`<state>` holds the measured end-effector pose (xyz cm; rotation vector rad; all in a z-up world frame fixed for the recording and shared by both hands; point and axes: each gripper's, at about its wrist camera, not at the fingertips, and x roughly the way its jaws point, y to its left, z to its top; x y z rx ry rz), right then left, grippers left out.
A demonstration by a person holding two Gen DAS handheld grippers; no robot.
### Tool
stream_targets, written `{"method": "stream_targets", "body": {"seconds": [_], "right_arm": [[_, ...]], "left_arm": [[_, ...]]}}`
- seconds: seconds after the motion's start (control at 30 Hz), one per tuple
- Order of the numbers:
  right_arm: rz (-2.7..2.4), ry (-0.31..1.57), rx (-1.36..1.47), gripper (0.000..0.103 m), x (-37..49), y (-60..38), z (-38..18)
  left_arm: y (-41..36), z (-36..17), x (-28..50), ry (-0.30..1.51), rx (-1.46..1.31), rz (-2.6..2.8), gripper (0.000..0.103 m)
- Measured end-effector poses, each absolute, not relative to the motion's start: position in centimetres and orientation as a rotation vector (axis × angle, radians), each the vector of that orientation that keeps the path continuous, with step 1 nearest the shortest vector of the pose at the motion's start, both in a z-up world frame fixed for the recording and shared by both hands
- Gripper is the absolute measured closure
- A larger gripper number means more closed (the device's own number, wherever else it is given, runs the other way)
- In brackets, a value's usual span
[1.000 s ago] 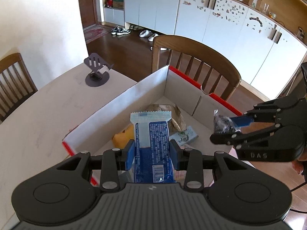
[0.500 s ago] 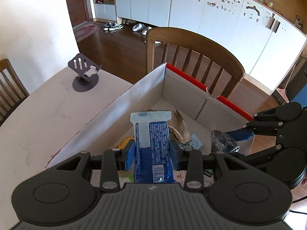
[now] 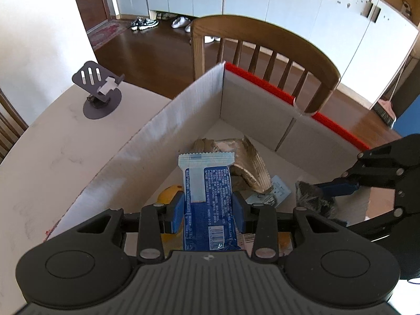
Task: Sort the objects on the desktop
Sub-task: 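Lower both tools into the box and open them to release both items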
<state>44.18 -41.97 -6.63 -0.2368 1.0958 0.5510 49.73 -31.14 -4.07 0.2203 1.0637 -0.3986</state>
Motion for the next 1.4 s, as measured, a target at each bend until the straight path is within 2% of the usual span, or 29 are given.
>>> {"method": "stream_targets", "body": {"seconds": [0.5, 0.77, 0.97, 1.07, 1.2, 1.4], "right_arm": [[0.561, 1.126, -0.266, 0.066, 45.2, -41.3, -8.0], [0.564, 1.133, -0.266, 0.062, 45.0, -41.3, -8.1], [0.566, 1.131, -0.266, 0.057, 44.8, -41.2, -8.1], [0.564, 1.124, -0.263, 0.050, 44.8, -41.3, -7.9], [0.566, 1.106, -0.251, 0.042, 44.7, -41.8, -7.2], [0.570, 1.082, -0.240, 0.041, 44.3, -42.3, -6.1]], "left_arm": [[-31.8, -6.6, 50.8, 1.116, 0.277, -0.414, 0.065], [-32.0, -6.8, 50.9, 1.122, 0.272, -0.421, 0.062], [-32.1, -6.7, 50.9, 1.124, 0.251, -0.423, 0.055], [-32.0, -6.5, 50.7, 1.120, 0.239, -0.419, 0.050], [-31.7, -5.9, 50.5, 1.111, 0.218, -0.414, 0.050], [-31.4, -4.7, 49.7, 1.091, 0.205, -0.415, 0.050]]}}
